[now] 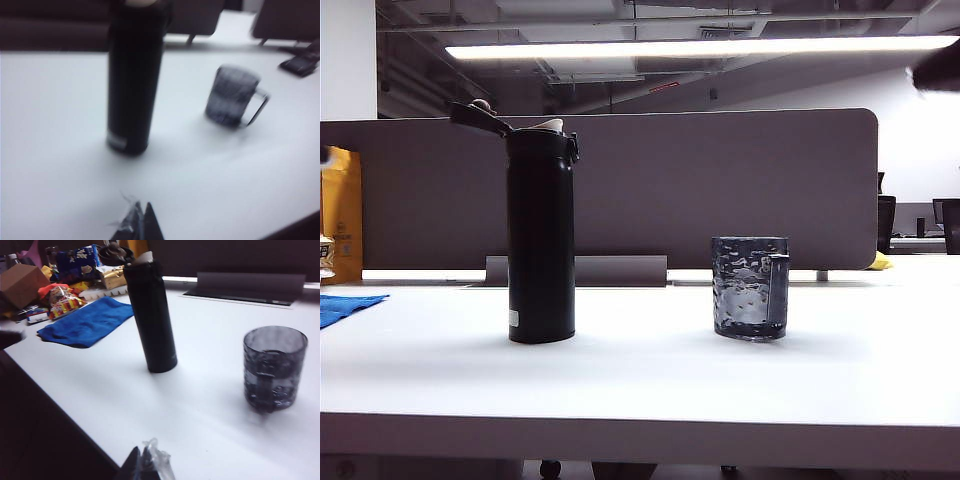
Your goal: Pick up the black thermos, pour some water into the cup, then place the black thermos back on the table.
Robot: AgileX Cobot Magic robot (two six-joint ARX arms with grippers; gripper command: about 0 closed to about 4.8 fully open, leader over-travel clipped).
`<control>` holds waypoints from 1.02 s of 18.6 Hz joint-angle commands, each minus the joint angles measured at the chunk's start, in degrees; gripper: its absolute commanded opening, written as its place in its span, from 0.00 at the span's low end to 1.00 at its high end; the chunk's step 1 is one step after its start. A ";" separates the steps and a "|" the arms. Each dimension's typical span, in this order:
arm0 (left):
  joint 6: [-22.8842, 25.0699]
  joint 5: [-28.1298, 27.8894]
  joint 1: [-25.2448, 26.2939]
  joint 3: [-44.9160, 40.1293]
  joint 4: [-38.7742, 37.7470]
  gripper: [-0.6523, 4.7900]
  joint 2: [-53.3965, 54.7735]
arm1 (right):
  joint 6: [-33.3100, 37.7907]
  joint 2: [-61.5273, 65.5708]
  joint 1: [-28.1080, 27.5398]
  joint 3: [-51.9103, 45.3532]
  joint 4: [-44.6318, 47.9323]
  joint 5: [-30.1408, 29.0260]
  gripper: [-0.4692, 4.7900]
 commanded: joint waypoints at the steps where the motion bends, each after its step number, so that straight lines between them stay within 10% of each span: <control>1: 1.42 -2.97 0.02 -0.02 -6.75 0.11 -4.48 | 2.54 -2.82 0.07 -2.93 -0.09 0.92 0.07; 19: 1.29 -10.86 -0.33 -5.33 1.09 0.12 -4.24 | 2.51 -2.73 0.11 -9.22 1.49 8.81 0.19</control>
